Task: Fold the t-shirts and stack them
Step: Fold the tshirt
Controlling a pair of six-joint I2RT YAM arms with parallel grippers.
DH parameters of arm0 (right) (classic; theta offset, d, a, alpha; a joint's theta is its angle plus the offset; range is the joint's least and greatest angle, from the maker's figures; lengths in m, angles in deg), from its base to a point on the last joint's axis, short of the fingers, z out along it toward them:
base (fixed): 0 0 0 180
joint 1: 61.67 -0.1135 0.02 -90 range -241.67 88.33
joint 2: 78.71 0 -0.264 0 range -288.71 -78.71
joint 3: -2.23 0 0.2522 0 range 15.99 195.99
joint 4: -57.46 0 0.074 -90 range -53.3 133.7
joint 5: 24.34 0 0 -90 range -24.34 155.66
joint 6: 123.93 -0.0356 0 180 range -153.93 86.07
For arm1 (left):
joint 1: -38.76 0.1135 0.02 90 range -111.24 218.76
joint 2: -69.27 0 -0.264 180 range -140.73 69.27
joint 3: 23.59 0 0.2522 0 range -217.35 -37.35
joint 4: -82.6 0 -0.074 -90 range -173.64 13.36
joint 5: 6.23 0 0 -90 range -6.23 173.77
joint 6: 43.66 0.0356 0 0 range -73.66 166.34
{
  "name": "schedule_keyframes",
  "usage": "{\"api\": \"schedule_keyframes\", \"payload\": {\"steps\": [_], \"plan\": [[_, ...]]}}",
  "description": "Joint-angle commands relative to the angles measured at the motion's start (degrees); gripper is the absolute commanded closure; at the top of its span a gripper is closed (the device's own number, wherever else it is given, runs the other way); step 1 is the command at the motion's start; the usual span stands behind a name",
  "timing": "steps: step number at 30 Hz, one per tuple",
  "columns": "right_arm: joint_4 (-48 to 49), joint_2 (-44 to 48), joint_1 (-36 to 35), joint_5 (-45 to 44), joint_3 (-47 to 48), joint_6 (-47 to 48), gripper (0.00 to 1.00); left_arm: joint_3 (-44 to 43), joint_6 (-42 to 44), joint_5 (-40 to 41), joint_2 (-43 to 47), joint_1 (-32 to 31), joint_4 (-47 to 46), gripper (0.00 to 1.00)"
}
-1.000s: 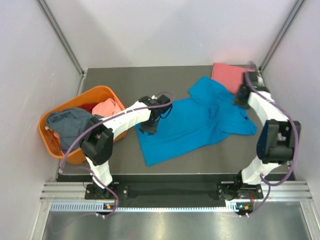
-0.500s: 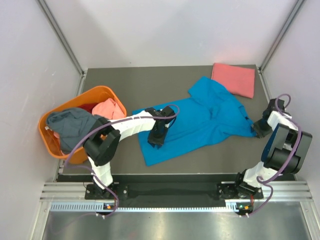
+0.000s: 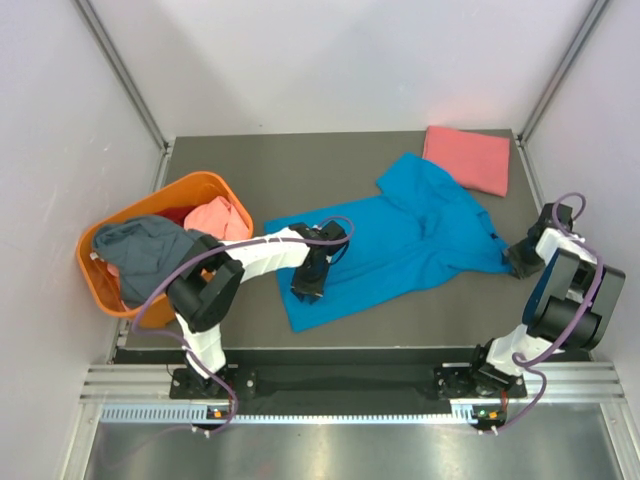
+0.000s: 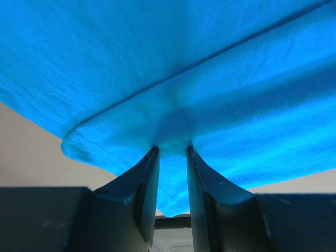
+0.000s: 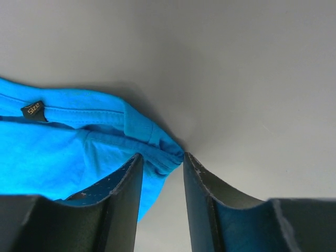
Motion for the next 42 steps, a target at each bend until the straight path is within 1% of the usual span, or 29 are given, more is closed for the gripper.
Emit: {"api": "schedule_keyframes", "payload": {"steps": [1,3,4,5,9,13,16,18,20,24,25,26,27,28,29,30,31,32,33,34,35,36,37,38,39,40,41,42], "plan": [[4.4,0.0,0.7,1.0,-0.2,1.8,0.64,2.7,-1.4,3.6,-0.6,0.1,-0.2,0.67],[4.5,-0.8,0.6,-0.9,-0.1,3.1,0.77,3.3,-1.8,3.9,-0.6,0.1,0.0,0.67],[3.9,-0.7,0.5,-2.3,0.0,4.7,0.87,3.6,-2.3,4.3,-0.8,0.1,0.1,0.67],[3.1,-0.2,0.5,-5.2,0.7,5.5,0.99,4.1,-2.6,4.4,-0.8,0.1,0.3,0.67],[-1.1,1.6,0.4,-10.7,3.2,10.9,1.00,6.3,-4.7,6.2,-0.8,-0.3,0.5,0.67],[-6.3,2.3,-1.3,-16.2,5.1,12.5,1.00,8.4,-5.8,7.4,-0.9,-0.6,0.9,0.67],[-6.6,3.2,-2.0,-17.7,4.0,11.9,1.00,10.4,-6.1,7.1,0.4,-0.9,0.5,0.66],[-5.9,3.5,-2.4,-15.9,3.0,11.9,0.99,11.1,-6.2,6.1,1.6,-0.9,0.1,0.66],[-5.6,2.8,-2.5,-15.1,3.5,12.1,0.97,9.9,-6.2,5.8,2.3,-0.9,0.8,0.65],[-8.8,2.4,-2.5,-19.4,5.8,12.1,0.96,5.2,-5.9,7.2,3.4,-1.7,5.0,0.65],[-9.8,2.5,-2.5,-20.0,6.1,12.0,0.93,3.9,-5.9,8.0,3.6,-1.9,6.2,0.64],[-10.4,2.4,-2.5,-21.0,7.1,12.0,0.83,1.2,-5.7,9.3,3.9,-2.1,8.2,0.64],[-11.2,2.3,-2.5,-21.5,7.5,11.7,0.78,-0.4,-5.2,10.2,4.8,-2.3,9.1,0.64],[-12.5,2.9,-2.5,-22.1,8.5,11.7,0.72,-4.2,-4.7,11.7,5.4,-2.3,9.5,0.63],[-13.0,3.5,-2.5,-22.2,9.1,12.0,0.71,-6.6,-3.2,12.1,6.0,-2.1,10.4,0.62],[-14.4,5.0,-2.5,-22.2,9.9,12.3,0.69,-11.8,-2.5,12.3,6.0,-2.2,10.5,0.61],[-15.2,6.0,-2.5,-21.4,11.8,12.4,0.69,-14.3,-1.6,11.8,5.9,-2.1,10.2,0.59],[-15.6,6.8,-2.5,-20.0,13.0,12.6,0.68,-16.5,0.5,11.1,5.5,-2.0,9.2,0.58],[-15.2,7.7,-2.5,-17.4,13.9,13.2,0.68,-18.4,1.4,9.8,5.3,-1.9,6.1,0.58],[-14.1,9.4,-2.7,-10.5,15.0,14.0,0.67,-21.4,2.2,6.0,4.9,-1.7,3.6,0.57],[-12.4,10.0,-3.2,-6.5,15.1,15.0,0.66,-22.7,3.4,2.6,3.9,-1.0,1.2,0.57],[-8.0,10.6,-4.8,-3.0,15.0,18.0,0.65,-23.8,3.8,-0.1,3.3,-0.7,-4.1,0.57],[-6.4,10.5,-6.0,1.2,15.8,19.0,0.62,-24.6,4.0,-2.0,2.8,-0.6,-7.0,0.57],[-5.2,10.0,-7.1,2.4,16.6,20.5,0.61,-24.9,4.1,-4.1,1.6,-0.5,-9.8,0.57],[-2.4,9.1,-9.3,3.2,17.3,21.1,0.59,-25.0,4.2,-5.2,0.9,-0.6,-16.2,0.57],[-1.3,6.5,-10.0,6.7,18.8,22.1,0.59,-25.1,4.2,-5.2,0.2,-0.6,-18.8,0.58],[-0.3,5.0,-10.7,7.6,19.8,24.2,0.59,-25.7,3.9,-8.1,-1.9,-0.6,-20.9,0.58],[0.6,1.4,-11.9,8.2,21.1,25.5,0.62,-27.2,3.7,-8.9,-3.1,-0.5,-24.2,0.59]]}}
